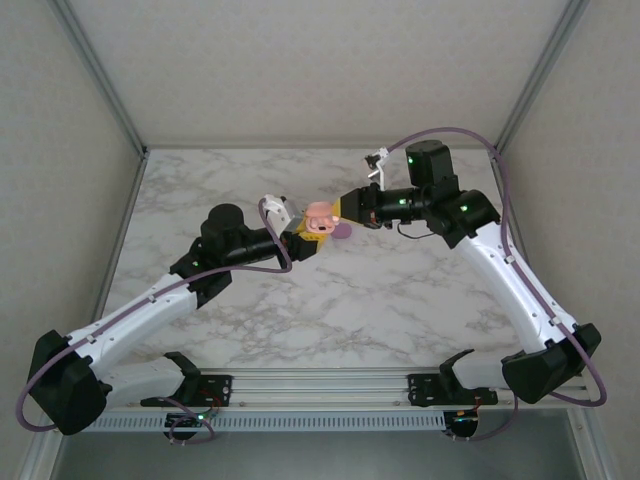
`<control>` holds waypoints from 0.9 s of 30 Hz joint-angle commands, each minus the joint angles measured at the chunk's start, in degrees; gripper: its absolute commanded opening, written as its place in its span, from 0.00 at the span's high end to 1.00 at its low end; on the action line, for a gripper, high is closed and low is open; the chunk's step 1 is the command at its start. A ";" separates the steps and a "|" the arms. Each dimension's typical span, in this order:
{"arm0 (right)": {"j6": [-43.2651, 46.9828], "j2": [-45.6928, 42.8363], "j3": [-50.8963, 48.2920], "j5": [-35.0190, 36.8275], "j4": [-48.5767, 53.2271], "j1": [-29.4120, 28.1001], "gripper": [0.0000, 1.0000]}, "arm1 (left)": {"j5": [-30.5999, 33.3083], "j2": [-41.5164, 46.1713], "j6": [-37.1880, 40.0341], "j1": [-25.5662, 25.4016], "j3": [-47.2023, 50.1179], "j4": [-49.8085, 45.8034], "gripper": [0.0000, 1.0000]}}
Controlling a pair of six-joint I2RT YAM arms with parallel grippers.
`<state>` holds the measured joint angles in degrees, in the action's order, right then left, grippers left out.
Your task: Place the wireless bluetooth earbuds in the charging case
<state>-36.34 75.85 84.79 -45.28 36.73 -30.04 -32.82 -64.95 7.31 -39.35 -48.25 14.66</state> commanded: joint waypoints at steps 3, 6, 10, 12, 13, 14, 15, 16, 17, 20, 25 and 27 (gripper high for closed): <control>-0.77 0.66 -1.04 -1.46 -2.13 -0.48 0.81 | -3.08 -0.24 -0.90 -0.69 -2.94 1.08 0.75; -0.75 0.70 -1.47 -1.12 -2.15 -0.46 0.81 | -3.04 -0.11 -1.15 -0.71 -2.95 1.17 0.75; -0.76 0.72 -1.94 -1.09 -2.47 -0.56 0.81 | -3.08 0.02 -1.97 -0.72 -2.82 2.02 0.75; -0.84 0.82 -2.15 -1.00 -2.62 -0.59 0.81 | -3.04 0.13 -2.26 -0.72 -2.74 2.27 0.75; -1.07 0.86 -2.24 -1.04 -2.81 -0.59 0.81 | -3.04 0.17 -2.42 -0.72 -2.75 2.46 0.75; -1.21 0.80 -2.36 -0.97 -2.97 -0.64 0.81 | -3.04 0.17 -2.60 -0.72 -2.64 2.77 0.75; -1.39 0.76 -2.53 -0.74 -3.23 -0.66 0.80 | -3.04 0.10 -2.91 -0.72 -2.64 3.04 0.75; -1.54 0.70 -2.67 -0.72 -3.49 -0.63 0.80 | -3.17 0.17 -3.05 -0.72 -2.65 3.25 0.75; -1.65 0.70 -2.80 -0.78 -3.81 -0.64 0.80 | -3.17 0.17 -3.16 -0.72 -2.64 3.36 0.75; -2.10 0.70 -3.09 -0.71 -4.46 -0.72 0.80 | -3.22 0.17 -3.27 -0.74 -2.71 3.62 0.75; -2.85 0.66 -3.62 -0.47 -5.76 -1.06 0.80 | -3.30 -0.14 -3.45 -0.72 -2.93 3.71 0.75; -3.39 0.56 -3.67 -0.02 -6.12 -1.16 0.80 | -3.21 -0.26 -3.70 -0.77 -2.91 4.10 0.75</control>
<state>-38.63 76.40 82.00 -45.15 32.71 -30.61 -34.48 -65.06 4.64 -39.46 -49.15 15.64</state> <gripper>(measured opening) 0.197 0.370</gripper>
